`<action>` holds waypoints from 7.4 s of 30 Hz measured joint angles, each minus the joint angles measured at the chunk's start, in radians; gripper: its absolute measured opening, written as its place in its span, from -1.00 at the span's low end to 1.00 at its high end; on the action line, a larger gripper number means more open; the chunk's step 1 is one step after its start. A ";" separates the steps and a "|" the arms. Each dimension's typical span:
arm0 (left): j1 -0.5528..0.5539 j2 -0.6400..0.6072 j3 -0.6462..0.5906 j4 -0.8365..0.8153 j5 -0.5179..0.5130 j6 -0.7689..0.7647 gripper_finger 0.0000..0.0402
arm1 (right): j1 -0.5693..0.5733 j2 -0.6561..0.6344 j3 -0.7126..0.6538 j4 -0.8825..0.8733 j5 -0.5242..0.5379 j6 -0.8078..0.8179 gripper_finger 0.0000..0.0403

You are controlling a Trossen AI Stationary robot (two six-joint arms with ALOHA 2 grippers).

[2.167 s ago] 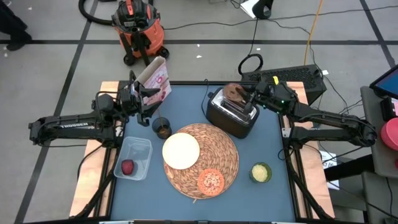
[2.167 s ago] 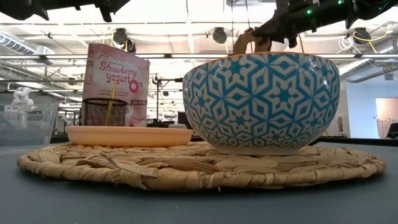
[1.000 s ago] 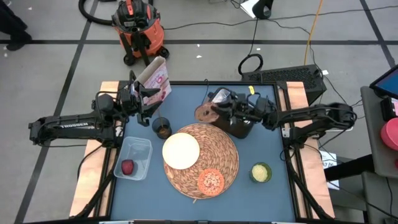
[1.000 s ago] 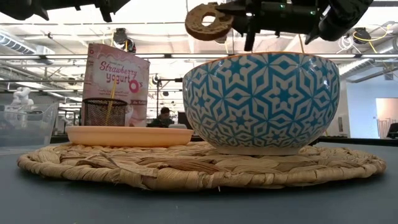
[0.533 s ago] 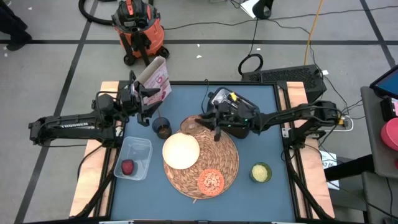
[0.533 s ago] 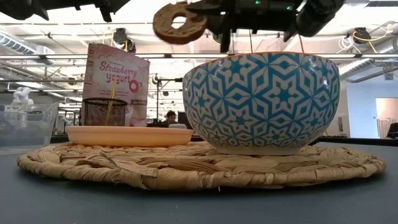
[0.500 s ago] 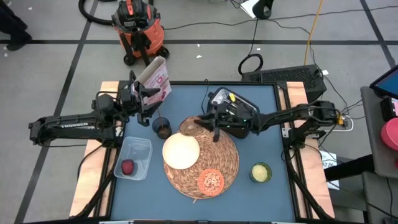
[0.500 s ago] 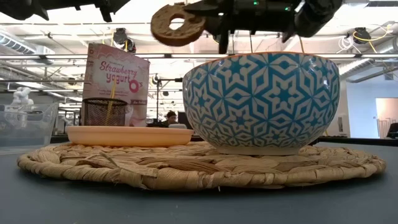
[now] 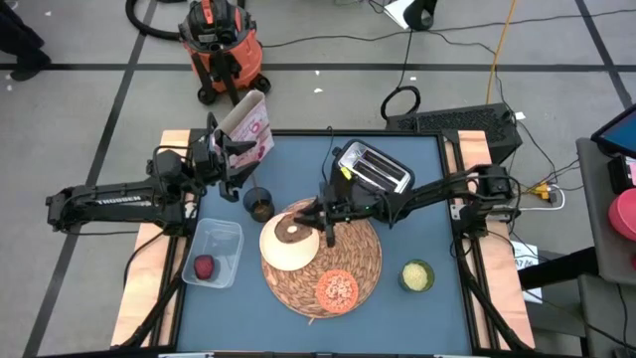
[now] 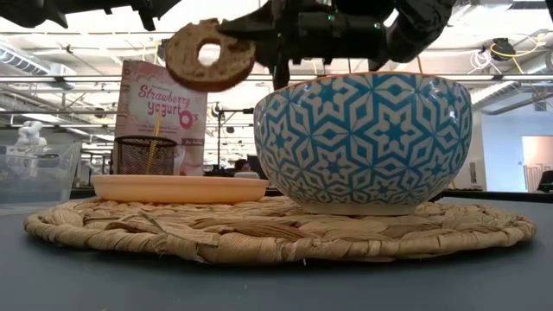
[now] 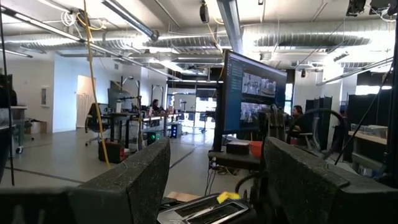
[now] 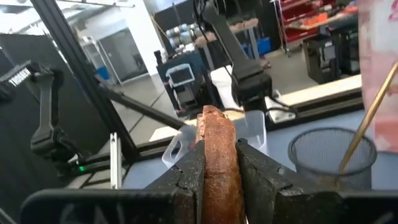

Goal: Arrange a breakfast setting
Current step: Put the toasted bagel on the white plate, then put the red apple on the top left of the placemat

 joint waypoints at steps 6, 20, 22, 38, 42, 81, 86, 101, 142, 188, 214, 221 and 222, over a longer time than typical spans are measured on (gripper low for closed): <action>0.000 0.000 0.000 -0.003 0.000 0.000 0.33 | 0.012 0.041 0.000 0.001 0.001 0.000 -0.65; 0.000 0.000 0.000 -0.016 0.000 0.001 0.33 | 0.037 0.052 0.000 -0.044 0.008 -0.004 -0.65; 0.000 0.000 0.000 -0.016 0.000 0.001 0.33 | 0.047 0.052 0.000 -0.044 0.029 -0.011 -0.65; 0.000 0.000 0.000 -0.015 0.000 0.003 0.33 | 0.077 0.052 0.000 -0.037 0.087 -0.034 -0.65; 0.000 0.000 0.000 -0.015 0.000 0.002 0.33 | 0.077 0.068 0.000 -0.029 0.113 -0.025 -0.65; 0.000 0.000 0.000 -0.023 0.000 0.002 0.33 | 0.062 0.201 0.068 -0.082 0.113 0.026 -0.65; 0.000 0.000 0.000 -0.023 0.000 0.002 0.33 | 0.062 0.201 0.068 -0.090 0.113 0.026 -0.65; 0.000 0.000 0.000 -0.022 0.000 0.002 0.33 | 0.062 0.201 0.068 -0.152 0.113 -0.024 -0.65; 0.000 0.000 0.000 -0.022 0.000 0.001 0.33 | 0.062 0.204 0.068 -0.148 0.173 -0.031 0.15; -0.239 0.056 0.414 -0.879 -0.213 -0.613 0.33 | 0.063 -0.240 0.024 -0.450 0.212 -0.450 0.23; -0.502 0.494 0.750 -2.062 0.176 -1.334 0.33 | 0.063 -0.244 0.024 -0.494 0.213 -0.457 0.23; -0.530 0.505 0.750 -2.053 0.123 -1.360 0.33 | 0.063 -0.244 0.024 -0.494 0.213 -0.457 0.23; -0.532 0.504 0.750 -2.054 0.123 -1.367 0.33 | 0.063 -0.244 0.024 -0.493 0.213 -0.457 0.23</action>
